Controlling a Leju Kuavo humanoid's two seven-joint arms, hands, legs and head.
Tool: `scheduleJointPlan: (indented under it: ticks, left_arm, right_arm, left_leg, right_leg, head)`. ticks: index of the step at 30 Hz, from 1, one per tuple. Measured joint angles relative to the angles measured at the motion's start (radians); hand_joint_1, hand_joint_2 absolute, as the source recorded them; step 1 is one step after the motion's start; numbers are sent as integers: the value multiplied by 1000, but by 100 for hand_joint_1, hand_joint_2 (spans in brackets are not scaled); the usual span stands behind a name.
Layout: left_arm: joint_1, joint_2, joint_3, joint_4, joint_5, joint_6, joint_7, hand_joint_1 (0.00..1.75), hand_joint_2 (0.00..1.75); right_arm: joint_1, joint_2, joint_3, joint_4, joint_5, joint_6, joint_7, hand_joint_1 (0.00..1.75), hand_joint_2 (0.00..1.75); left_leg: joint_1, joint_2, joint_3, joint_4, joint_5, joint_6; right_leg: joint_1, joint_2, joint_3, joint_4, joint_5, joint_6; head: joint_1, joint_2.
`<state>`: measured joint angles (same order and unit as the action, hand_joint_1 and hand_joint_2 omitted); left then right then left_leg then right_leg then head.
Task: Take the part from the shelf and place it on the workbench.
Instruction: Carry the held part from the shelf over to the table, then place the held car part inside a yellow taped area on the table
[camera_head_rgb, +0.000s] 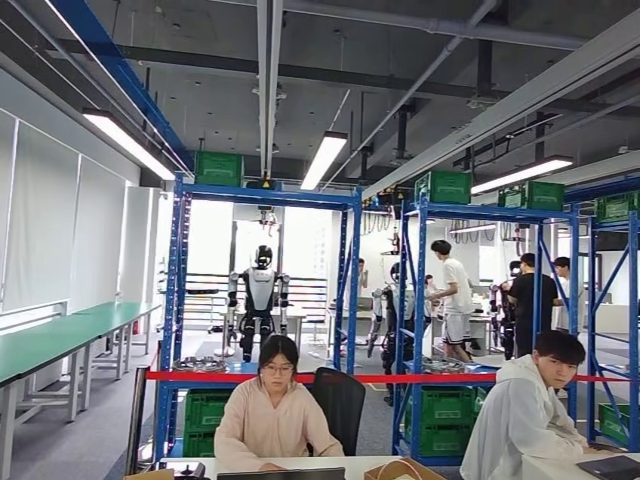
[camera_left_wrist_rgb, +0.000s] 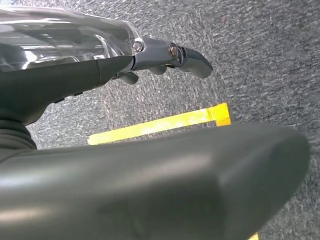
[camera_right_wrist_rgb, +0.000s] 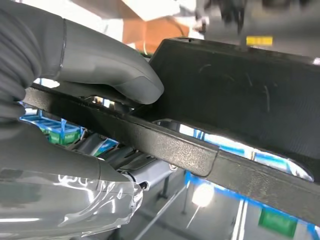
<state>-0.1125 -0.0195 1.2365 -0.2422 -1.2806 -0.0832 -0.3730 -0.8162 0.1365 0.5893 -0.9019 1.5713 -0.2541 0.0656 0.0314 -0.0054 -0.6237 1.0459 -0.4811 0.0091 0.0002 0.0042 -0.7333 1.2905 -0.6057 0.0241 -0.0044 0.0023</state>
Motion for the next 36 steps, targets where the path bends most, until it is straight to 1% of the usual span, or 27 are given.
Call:
scheduleJointPlan:
  ticks: [1, 2, 4, 5, 6, 7, 10, 11, 12, 14, 15, 16, 17, 19, 20, 21, 22, 24, 26, 27, 29, 30, 31, 32, 33, 34, 36]
  left_arm:
    - [1, 0, 0, 0, 0, 0, -1, 0, 175]
    - [1, 0, -1, 0, 0, -1, -2, 0, 175]
    - [0, 0, -2, 0, 0, -2, -8, 0, 175]
    - [0, 0, -2, 0, 0, -3, -12, 0, 175]
    - [-1, 0, -3, 0, 0, -4, -16, 0, 175]
    - [0, 0, -4, 0, 0, -5, -20, 0, 175]
    - [1, -1, -6, 0, -1, -9, -26, 0, 175]
    - [1, -1, -7, 0, -1, -10, -28, 0, 175]
    - [1, -2, -7, 0, -2, -11, -30, 0, 175]
    - [1, -2, -9, 0, -4, -11, -34, 0, 175]
    - [1, -2, -10, 0, -4, -11, -35, 0, 175]
    - [1, -2, -12, 0, -6, -11, -37, 0, 175]
    - [1, -2, -15, 0, -7, -11, -38, 0, 175]
    - [-1, -2, -20, 0, -9, -11, -40, 0, 175]
    - [-2, -2, -22, 0, -9, -11, -41, 0, 175]
    - [-4, -2, -24, 0, -10, -11, -41, 0, 175]
    - [-5, -2, -24, 0, -10, -11, -42, 0, 175]
    - [-4, -3, -26, 0, -12, -11, -42, 0, 175]
    - [-3, -4, -28, 0, -13, -11, -42, 0, 175]
    - [-4, -4, -30, 0, -14, -11, -43, 0, 175]
    - [-5, -4, -32, 0, -16, -11, -44, 0, 175]
    - [-5, -4, -33, 0, -17, -11, -45, 0, 175]
    - [-4, -4, -34, 0, -17, -11, -46, 0, 175]
    - [-4, -4, -34, 0, -17, -11, -46, 0, 175]
    - [-3, -5, -35, 0, -18, -11, -46, 0, 131]
    - [-3, -5, -36, 0, -18, -10, -47, 0, 87]
    - [-4, -6, -39, 0, -18, -8, -47, 0, 0]
  right_arm:
    - [7, -2, 4, 15, 0, -2, 0, 175, 175]
    - [12, -3, 8, 27, 0, -4, -2, 175, 175]
    - [18, -6, 12, 48, 0, -13, -10, 175, 175]
    - [18, -7, 14, 58, 0, -21, -17, 175, 175]
    - [18, -8, 15, 70, 0, -29, -24, 175, 175]
    - [20, -10, 16, 84, -1, -37, -32, 175, 175]
    - [32, -15, 14, 119, -6, -59, -56, 175, 175]
    - [35, -16, 13, 128, -7, -69, -65, 175, 175]
    - [39, -16, 12, 137, -9, -80, -75, 175, 175]
    - [49, -16, 9, 156, -10, -98, -91, 175, 175]
    - [57, -16, 8, 166, -9, -102, -98, 175, 175]
    - [66, -16, 6, 174, -8, -104, -103, 175, 175]
    - [74, -16, 6, 182, -6, -105, -107, 175, 175]
    - [84, -16, 5, 193, -5, -109, -116, 175, 175]
    - [86, -16, 5, 198, -5, -112, -121, 175, 175]
    - [87, -16, 4, 202, -5, -115, -125, 175, 175]
    - [89, -16, 4, 206, -4, -117, -127, 175, 175]
    - [94, -16, 4, 213, -2, -123, -130, 175, 175]
    - [97, -16, 4, 218, -1, -128, -132, 175, 175]
    - [99, -16, 5, 220, -1, -130, -133, 131, 131]
    - [105, -16, 6, 227, -1, -137, -135, 44, 44]
    - [109, -16, 6, 230, -1, -140, -135, 0, 0]
    - [113, -16, 7, 234, -1, -144, -135, 0, 0]
    - [116, -16, 7, 237, -2, -145, -136, 0, 0]
    - [119, -16, 7, 238, -4, -146, -137, 0, 0]
    - [119, -16, 7, 239, -7, -148, -140, 0, 0]
    - [118, -16, 7, 236, -18, -153, -149, 0, 0]
  left_leg:
    - [0, 0, 0, 0, 0, 0]
    - [0, -1, 1, 0, -1, 0]
    - [0, -2, 3, 0, -2, -3]
    - [-1, -2, 3, -1, -3, -6]
    - [-2, -2, 3, -2, -3, -9]
    - [-3, -2, 3, -4, -3, -14]
    - [0, -1, 4, -7, -8, -30]
    - [0, -1, -3, 11, -23, -32]
    - [0, 0, -19, 48, -48, -33]
    - [-3, 0, -75, 174, -108, -33]
    - [-4, 0, -100, 228, -125, -33]
    - [-4, 0, -113, 254, -126, -34]
    - [-5, 0, -108, 241, -108, -34]
    - [-4, 1, -56, 128, -42, -31]
    - [-5, 1, -27, 66, -18, -29]
    - [-5, 1, -7, 24, -5, -26]
    - [-7, 1, 2, 2, -2, -23]
    - [-9, 1, 5, -3, -4, -16]
    - [-7, 2, 8, -8, 0, -6]
    - [-4, 2, 9, -11, 2, -2]
    - [-4, 3, 11, -11, 2, 2]
    - [-3, 3, 11, -11, 2, 3]
    - [-3, 3, 12, -11, 2, 3]
    - [-3, 3, 12, -11, 1, 3]
    - [-2, 2, 13, -11, 1, 2]
    - [-2, 2, 14, -11, 1, 2]
    - [-5, 1, 15, -11, 0, -4]
  right_leg:
    - [-2, 0, -10, 15, 6, 1]
    - [-3, 0, -2, -12, 30, 1]
    - [-3, 0, 52, -136, 96, -4]
    - [-1, 1, 79, -196, 119, -7]
    - [1, 1, 96, -234, 129, -10]
    - [4, 2, 103, -251, 130, -13]
    - [4, 1, 108, -266, 136, -30]
    - [3, 0, 111, -272, 139, -38]
    - [2, 0, 113, -277, 142, -44]
    - [6, -1, 115, -277, 141, -50]
    - [8, -1, 116, -277, 141, -52]
    - [10, 0, 116, -277, 140, -52]
    - [10, 0, 117, -276, 140, -53]
    - [11, 2, 118, -273, 137, -50]
    - [13, 4, 116, -268, 134, -47]
    - [15, 5, 114, -264, 133, -43]
    - [16, 5, 111, -261, 131, -39]
    - [16, 6, 109, -261, 131, -32]
    - [12, 6, 104, -243, 113, -19]
    - [9, 5, 91, -209, 90, -12]
    - [1, 2, 39, -86, 29, -1]
    - [-2, 1, 12, -25, 7, 2]
    - [-5, 1, -5, 10, 0, 5]
    - [-6, 1, -3, 7, 12, 6]
    - [-7, 1, 16, -34, 39, 6]
    - [-8, 1, 50, -103, 74, 4]
    - [-5, 2, 110, -224, 117, -1]
  head:
    - [0, 0]
    - [0, 0]
    - [0, 0]
    - [0, 0]
    - [0, 0]
    - [0, 0]
    - [0, 0]
    - [0, 0]
    - [0, 0]
    - [0, 0]
    - [0, 0]
    - [0, 0]
    - [0, 0]
    - [0, 0]
    - [0, 0]
    - [0, 0]
    - [0, 0]
    - [0, 0]
    - [0, 0]
    - [0, 0]
    - [0, 0]
    - [0, 0]
    - [0, 0]
    - [0, 0]
    - [0, 0]
    - [0, 0]
    - [0, 0]
